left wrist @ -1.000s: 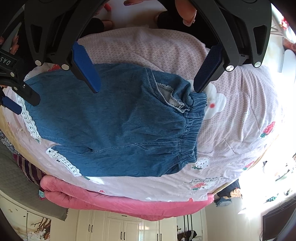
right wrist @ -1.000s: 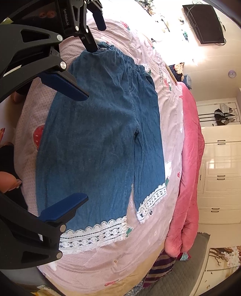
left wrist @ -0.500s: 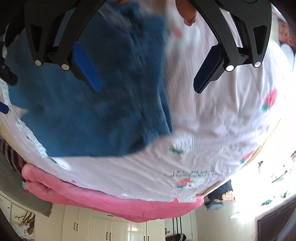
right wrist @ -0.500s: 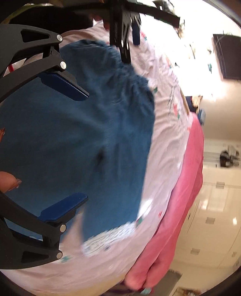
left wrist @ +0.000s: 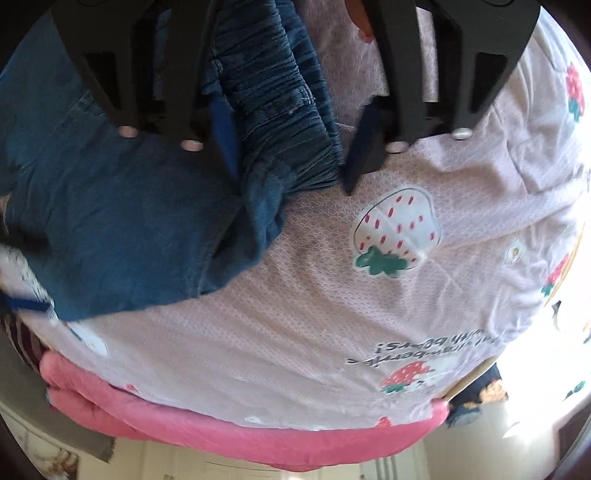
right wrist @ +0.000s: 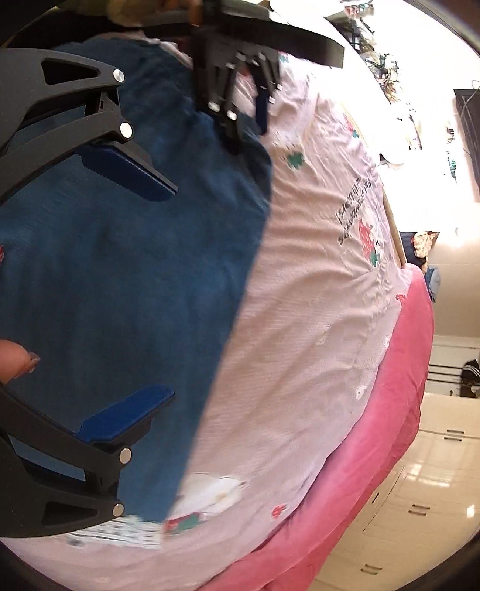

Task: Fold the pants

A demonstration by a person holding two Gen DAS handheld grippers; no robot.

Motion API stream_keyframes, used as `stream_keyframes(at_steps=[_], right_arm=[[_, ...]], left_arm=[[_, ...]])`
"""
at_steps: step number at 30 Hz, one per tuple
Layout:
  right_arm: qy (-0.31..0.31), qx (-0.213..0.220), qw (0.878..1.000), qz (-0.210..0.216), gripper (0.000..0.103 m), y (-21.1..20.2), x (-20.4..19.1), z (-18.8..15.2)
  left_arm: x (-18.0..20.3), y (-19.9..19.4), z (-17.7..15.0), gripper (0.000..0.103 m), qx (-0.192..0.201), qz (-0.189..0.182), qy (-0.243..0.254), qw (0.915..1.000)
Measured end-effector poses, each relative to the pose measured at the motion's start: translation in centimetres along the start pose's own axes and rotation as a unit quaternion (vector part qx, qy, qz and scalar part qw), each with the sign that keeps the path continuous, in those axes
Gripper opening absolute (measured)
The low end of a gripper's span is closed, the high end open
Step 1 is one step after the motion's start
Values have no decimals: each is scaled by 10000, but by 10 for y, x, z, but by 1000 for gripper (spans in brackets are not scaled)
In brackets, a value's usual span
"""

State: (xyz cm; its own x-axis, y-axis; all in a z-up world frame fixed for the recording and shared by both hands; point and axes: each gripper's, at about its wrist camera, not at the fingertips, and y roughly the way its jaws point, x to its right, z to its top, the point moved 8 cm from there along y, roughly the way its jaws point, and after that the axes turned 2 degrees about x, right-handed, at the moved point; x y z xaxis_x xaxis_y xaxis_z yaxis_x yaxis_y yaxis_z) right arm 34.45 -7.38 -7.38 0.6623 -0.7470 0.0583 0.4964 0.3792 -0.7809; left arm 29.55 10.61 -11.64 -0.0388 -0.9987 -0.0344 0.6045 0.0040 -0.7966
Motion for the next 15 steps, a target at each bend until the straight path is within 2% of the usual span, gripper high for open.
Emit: stream_keyframes(at_steps=[1,6,12,14,15], right_arm=[[-114,-104,9999,-4,99,8,2,4],[-800,-550,9947,-340,99,49,9,14],[-1421,-747,9870,-111,96,72,-7,17],[-1440,-791,9862,193,70,71,-16,17],[-1326,-851,9864,461,42,68,-20,16]], left_arm=[[-1,1,1,32,41,-3,12,10000],[-6,-12,8,29,290,-218,-126,9993],[0,-45,20,29,795,-420,-64,9959],[0,-48,22,29,852,-481,-92,9952],[0,-49,23,29,856,-512,-96,9950]])
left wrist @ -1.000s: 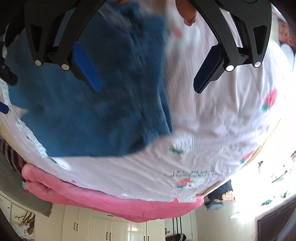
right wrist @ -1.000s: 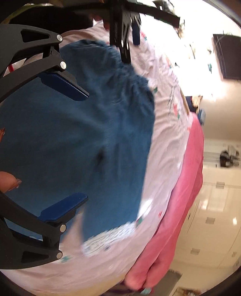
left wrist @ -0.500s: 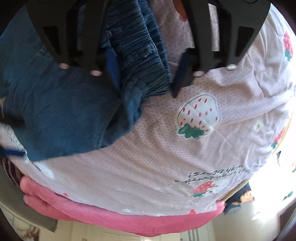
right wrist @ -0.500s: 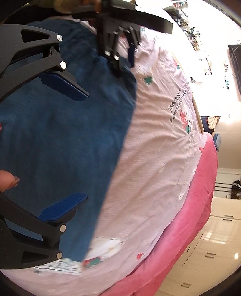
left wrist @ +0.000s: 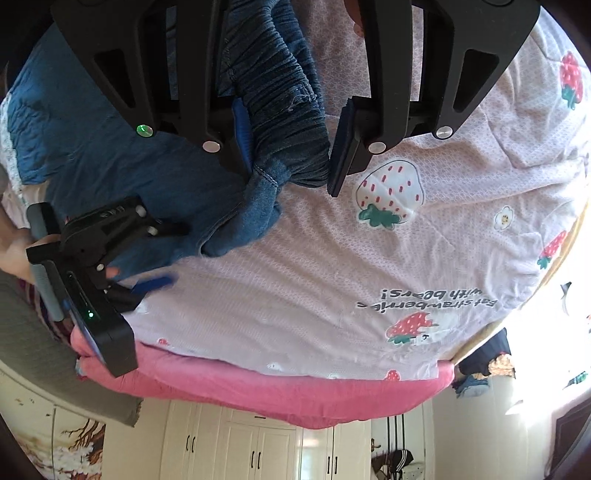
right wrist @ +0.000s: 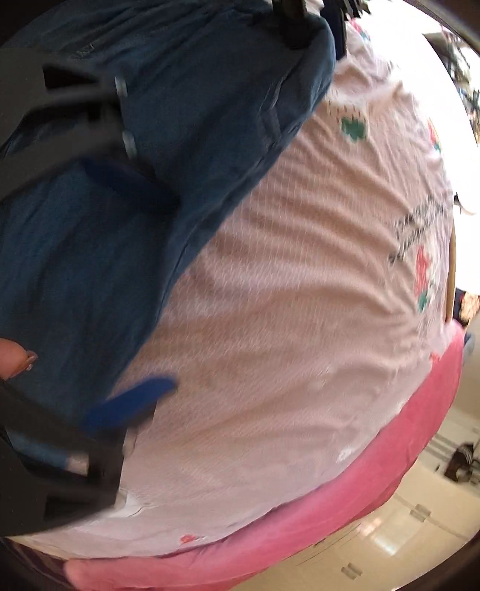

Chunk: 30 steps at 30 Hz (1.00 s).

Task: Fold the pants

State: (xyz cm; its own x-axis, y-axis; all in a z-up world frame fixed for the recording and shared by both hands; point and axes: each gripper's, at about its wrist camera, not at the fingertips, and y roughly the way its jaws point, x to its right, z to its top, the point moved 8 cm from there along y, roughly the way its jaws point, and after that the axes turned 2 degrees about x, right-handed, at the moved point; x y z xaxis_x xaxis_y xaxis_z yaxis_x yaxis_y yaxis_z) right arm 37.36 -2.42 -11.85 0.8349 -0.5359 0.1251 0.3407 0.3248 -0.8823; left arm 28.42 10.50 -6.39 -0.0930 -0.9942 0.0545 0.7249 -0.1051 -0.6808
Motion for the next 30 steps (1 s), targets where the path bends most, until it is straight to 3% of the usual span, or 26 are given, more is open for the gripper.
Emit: stream_keyframes(at_steps=[1,2,4,10,14,17,23,30], right_arm=[[-2,18,10000,96,18,-2,-2,1],[-57,50,10000,47,10,-7,-5,0],[-36,169,9998,-26,5,-19,-7,-3],[138,709,9968,-351,3,-83,-17,-17],[226,1023,9931,-533,3,-124,-37,-28],[699,1135,9905,-338,3,-151,-53,-44],[933,1358,9863,-45,3,-176,-111,-85],[1316,1337,9815,375,3,-167,-166,-134]], left_arm=[[0,0,0,29,21,24,17,10000],[0,-1,0,29,41,30,19,10000],[0,-6,1,29,112,22,6,9999],[4,-26,4,29,396,-64,106,9991],[18,-52,3,29,775,-158,496,9956],[26,-70,0,29,1046,-276,682,9918],[41,-104,-29,30,1311,-282,920,9867],[49,-124,-87,31,1131,-345,1144,9864]])
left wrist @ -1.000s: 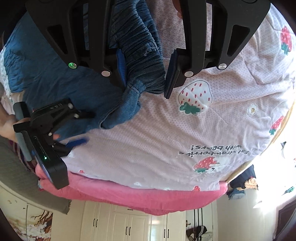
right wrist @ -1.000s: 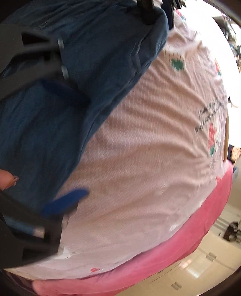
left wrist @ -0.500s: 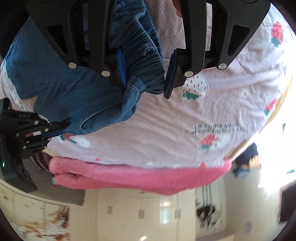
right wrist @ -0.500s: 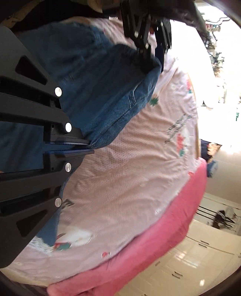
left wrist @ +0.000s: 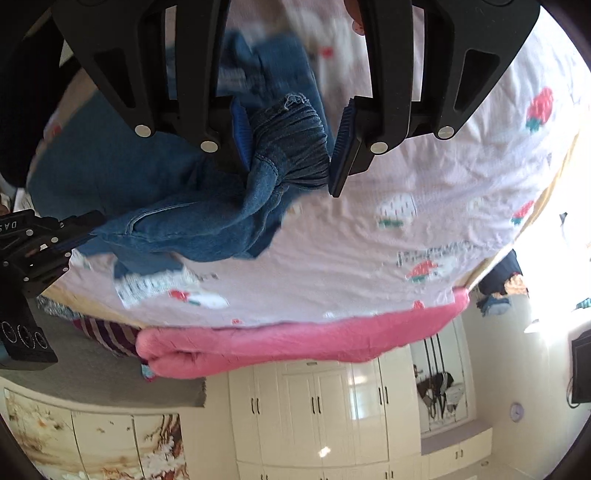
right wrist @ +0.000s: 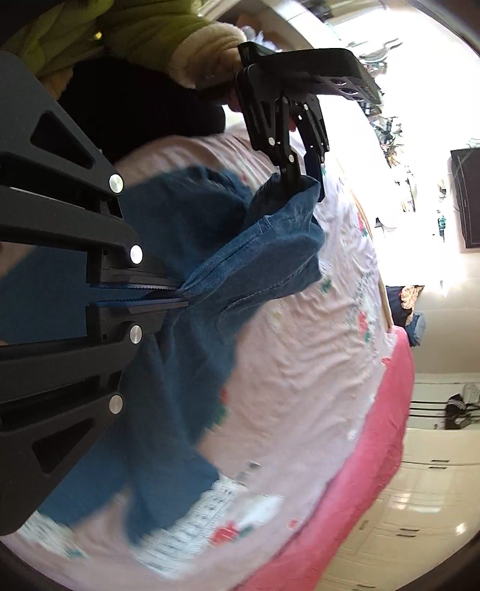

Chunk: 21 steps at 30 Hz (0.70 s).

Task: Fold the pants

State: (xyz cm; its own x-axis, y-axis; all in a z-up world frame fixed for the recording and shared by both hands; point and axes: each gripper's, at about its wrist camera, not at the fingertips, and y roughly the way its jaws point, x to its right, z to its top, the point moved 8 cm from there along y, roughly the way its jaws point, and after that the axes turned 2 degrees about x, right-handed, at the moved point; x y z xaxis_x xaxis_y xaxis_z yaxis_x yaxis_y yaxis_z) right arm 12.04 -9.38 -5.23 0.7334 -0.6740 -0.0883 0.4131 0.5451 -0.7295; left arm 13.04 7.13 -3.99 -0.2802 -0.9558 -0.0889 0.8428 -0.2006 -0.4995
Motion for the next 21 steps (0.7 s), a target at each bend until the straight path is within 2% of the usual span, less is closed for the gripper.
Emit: stream_keyframes(at_steps=[2,6,14,17,18,21], right_arm=[[237,-82,9995,170,3,5,-8,-17],[377,-134,9990,180,3,9,-20,-38],[311,-190,9992,148,4,18,-37,-57],[273,-274,9992,103,6,24,-42,-67],[263,-283,9992,68,7,26,-42,-68],[361,-260,9990,49,7,29,-44,-71]], left_arm=[[4,-1,-14,31,-163,-31,10,9999],[12,-9,-32,31,-313,-83,100,9994],[14,-18,-54,32,-601,13,165,9981],[13,-20,-58,39,-689,164,207,9973],[12,-20,-58,44,-710,244,249,9969],[11,-21,-62,48,-785,388,340,9956]])
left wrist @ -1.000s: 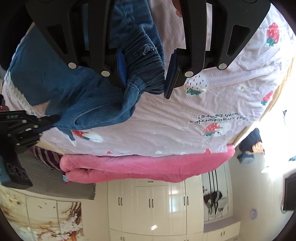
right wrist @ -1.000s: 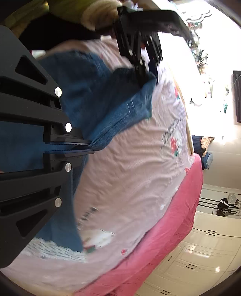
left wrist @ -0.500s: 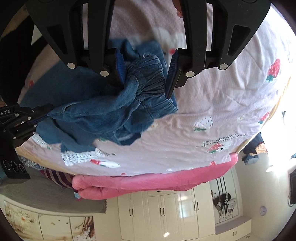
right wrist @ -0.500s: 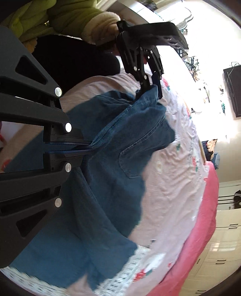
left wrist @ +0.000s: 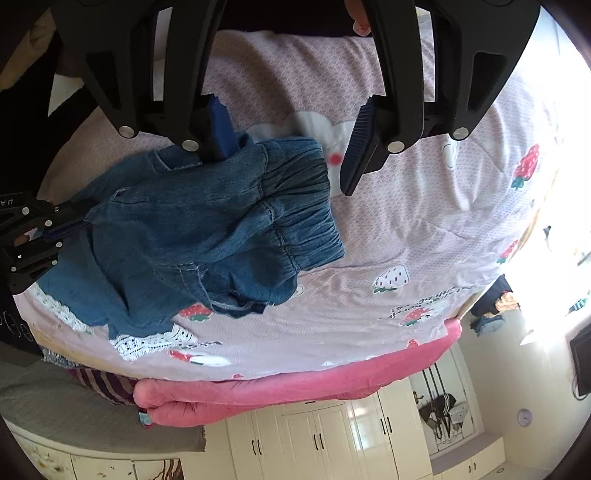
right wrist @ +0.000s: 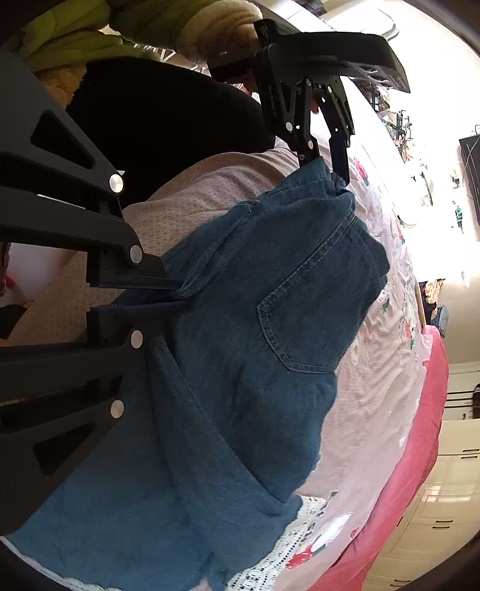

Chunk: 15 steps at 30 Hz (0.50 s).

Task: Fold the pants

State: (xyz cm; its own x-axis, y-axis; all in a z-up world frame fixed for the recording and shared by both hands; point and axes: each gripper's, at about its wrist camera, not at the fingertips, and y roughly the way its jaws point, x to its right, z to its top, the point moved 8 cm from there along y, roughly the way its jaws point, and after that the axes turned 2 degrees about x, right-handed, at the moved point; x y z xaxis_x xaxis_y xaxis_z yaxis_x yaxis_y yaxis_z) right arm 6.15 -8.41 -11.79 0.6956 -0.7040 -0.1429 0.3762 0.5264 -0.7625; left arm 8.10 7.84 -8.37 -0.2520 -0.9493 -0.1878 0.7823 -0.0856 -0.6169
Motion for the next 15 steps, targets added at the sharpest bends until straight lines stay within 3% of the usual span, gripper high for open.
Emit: stream_keyframes(at_steps=[8,15], right_arm=[[114,106,9998,79,9,-7,-4,-2],[157,72,9997,192,16,-2,-9,-5]], left_arm=[[-13,-12,-11,59,-304,73,-234,9992],[-36,-40,-12,62,-349,472,-494,9971]])
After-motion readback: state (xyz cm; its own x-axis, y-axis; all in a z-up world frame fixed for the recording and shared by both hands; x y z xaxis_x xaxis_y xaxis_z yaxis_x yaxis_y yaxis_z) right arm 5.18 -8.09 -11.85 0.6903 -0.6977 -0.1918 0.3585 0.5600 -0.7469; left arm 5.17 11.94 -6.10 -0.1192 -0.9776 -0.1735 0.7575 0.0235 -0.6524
